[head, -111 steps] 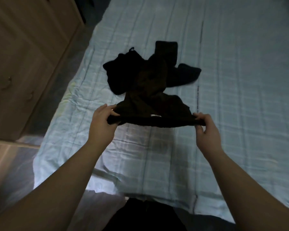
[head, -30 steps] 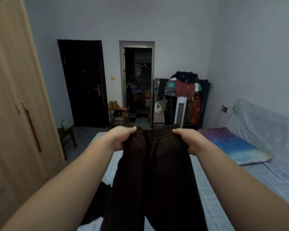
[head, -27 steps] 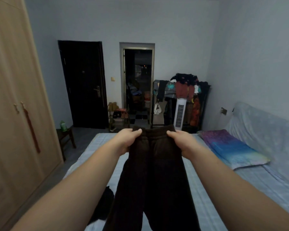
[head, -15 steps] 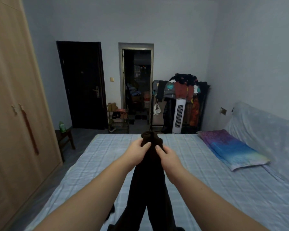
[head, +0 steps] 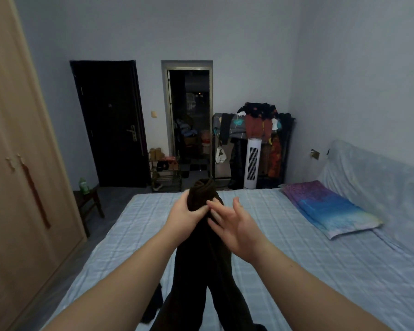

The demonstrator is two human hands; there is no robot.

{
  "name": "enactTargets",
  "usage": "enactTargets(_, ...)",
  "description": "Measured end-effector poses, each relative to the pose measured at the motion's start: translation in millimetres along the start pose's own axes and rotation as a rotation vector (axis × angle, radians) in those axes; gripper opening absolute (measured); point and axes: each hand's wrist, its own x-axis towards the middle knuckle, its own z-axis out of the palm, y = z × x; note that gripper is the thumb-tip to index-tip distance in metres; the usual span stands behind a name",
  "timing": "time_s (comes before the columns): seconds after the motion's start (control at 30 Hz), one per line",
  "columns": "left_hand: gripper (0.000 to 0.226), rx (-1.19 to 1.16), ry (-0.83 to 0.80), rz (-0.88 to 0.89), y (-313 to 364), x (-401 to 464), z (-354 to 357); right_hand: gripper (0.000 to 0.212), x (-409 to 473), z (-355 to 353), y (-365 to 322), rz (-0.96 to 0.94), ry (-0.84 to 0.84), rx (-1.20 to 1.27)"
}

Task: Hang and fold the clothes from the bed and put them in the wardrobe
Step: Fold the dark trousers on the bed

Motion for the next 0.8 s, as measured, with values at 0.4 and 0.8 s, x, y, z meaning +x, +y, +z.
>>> enactTargets(0.4,0.02,-0.134,-0.14,0.315,86.1,25.6,-70.1,0.067,30.6,10.9,-123.2,-0.298,-0.075,-0.458)
enactTargets(0.8,0.065,0.037,-0.065,0.386,106.3,58.8,-96.4,0.056,8.9,37.5,-152.3,-0.564,-0.132,-0.779)
